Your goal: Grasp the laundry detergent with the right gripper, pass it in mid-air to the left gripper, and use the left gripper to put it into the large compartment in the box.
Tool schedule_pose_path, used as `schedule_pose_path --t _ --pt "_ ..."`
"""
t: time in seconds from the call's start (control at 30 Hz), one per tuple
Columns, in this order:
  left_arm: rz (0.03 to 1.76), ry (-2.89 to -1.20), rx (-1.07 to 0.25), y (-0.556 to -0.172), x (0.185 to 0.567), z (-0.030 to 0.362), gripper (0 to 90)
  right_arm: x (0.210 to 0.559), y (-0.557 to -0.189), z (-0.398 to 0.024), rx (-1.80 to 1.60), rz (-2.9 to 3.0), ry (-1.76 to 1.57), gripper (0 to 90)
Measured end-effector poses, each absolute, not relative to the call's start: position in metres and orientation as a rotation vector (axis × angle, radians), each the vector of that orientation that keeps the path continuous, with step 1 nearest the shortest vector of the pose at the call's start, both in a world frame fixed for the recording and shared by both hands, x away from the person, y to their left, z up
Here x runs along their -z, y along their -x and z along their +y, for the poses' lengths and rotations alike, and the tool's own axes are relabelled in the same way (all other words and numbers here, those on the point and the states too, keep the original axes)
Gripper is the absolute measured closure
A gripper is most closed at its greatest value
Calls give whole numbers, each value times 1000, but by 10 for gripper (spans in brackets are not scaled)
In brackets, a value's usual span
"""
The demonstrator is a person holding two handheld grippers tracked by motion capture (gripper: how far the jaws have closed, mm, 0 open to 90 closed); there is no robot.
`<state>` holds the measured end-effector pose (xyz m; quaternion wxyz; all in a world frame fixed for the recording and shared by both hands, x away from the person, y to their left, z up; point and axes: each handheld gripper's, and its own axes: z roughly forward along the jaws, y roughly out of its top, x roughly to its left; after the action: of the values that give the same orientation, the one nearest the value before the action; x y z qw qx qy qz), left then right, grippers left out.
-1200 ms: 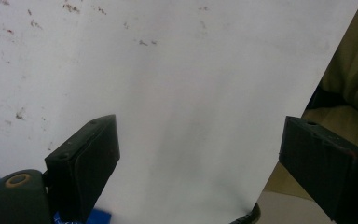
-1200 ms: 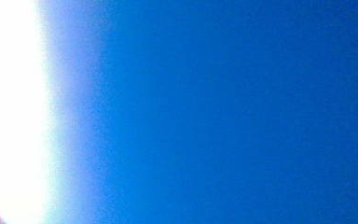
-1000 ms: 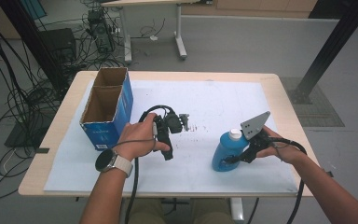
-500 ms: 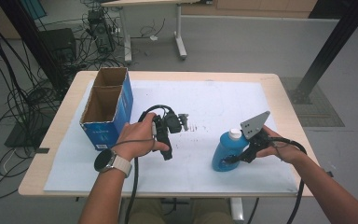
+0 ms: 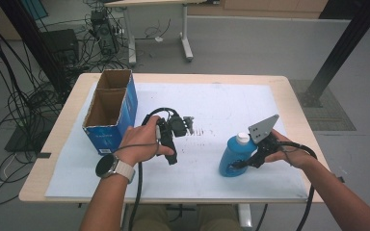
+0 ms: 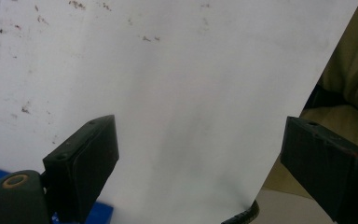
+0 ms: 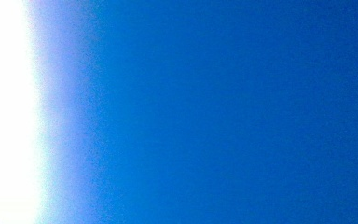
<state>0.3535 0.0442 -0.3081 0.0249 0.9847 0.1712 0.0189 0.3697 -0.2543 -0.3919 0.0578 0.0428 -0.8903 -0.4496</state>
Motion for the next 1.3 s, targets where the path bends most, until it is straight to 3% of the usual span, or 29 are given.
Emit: schedule_pose_path --t 1.3 --pt "537 -3044 -65 -355 307 44 119 392 -370 -255 1369 -2696 -129 427"
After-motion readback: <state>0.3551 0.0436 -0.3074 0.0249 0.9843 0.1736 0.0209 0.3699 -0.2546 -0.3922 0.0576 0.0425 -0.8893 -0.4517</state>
